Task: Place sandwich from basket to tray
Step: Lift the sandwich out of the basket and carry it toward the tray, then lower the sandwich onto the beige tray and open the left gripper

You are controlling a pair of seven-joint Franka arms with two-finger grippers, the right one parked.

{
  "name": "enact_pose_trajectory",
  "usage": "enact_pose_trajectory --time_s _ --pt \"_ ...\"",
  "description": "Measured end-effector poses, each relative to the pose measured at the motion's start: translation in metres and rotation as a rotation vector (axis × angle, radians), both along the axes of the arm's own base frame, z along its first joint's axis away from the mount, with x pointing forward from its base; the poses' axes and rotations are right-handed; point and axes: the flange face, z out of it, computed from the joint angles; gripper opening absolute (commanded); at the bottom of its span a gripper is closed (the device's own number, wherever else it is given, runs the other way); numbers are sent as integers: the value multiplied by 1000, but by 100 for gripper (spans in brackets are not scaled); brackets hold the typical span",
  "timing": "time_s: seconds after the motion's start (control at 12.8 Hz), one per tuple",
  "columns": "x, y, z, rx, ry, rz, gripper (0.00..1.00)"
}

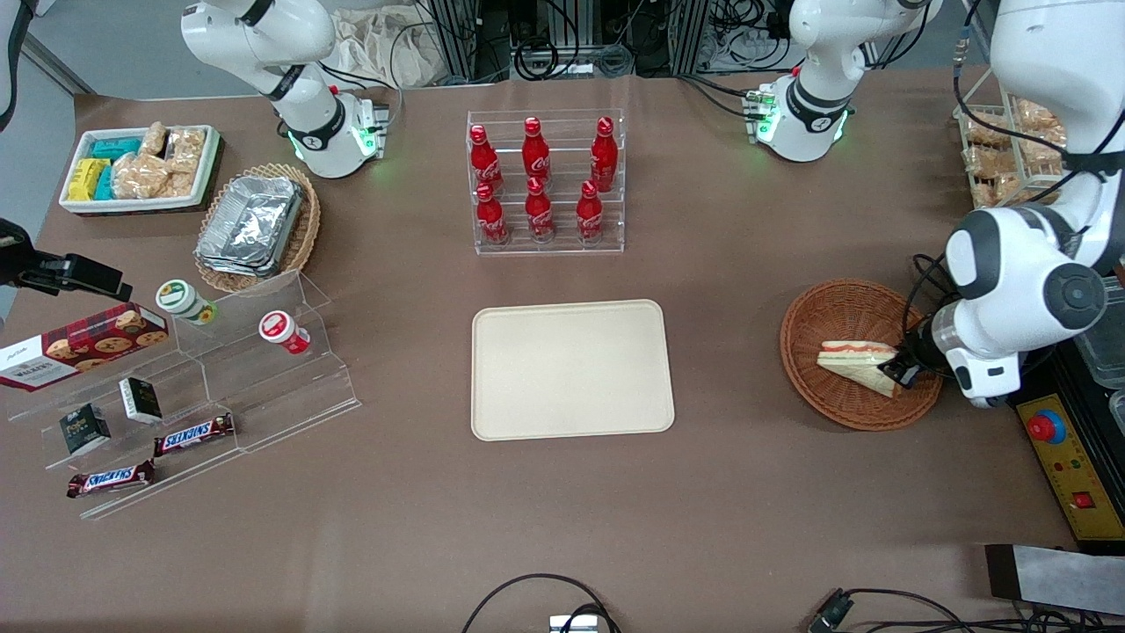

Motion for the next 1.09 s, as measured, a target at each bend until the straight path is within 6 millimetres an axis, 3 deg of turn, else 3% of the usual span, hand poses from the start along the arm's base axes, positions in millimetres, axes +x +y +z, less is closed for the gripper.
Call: enact_pose_trajectory --time_s 0.16,0.31,0.39,0.55,0.62,0.78,0.94,1.09 --pt "14 -14 64 -11 26 -78 0" --pt "23 -46 127 -28 12 -157 0" --pt "24 -72 149 -42 1 -205 0" --pt "19 -138 164 -77 -4 -319 0" --pt "14 -172 158 -95 6 -374 0" --pt "8 -241 127 -122 12 -484 0" --pt "3 -305 79 -121 -2 -585 0" --pt "-3 -343 24 -116 29 -653 0"
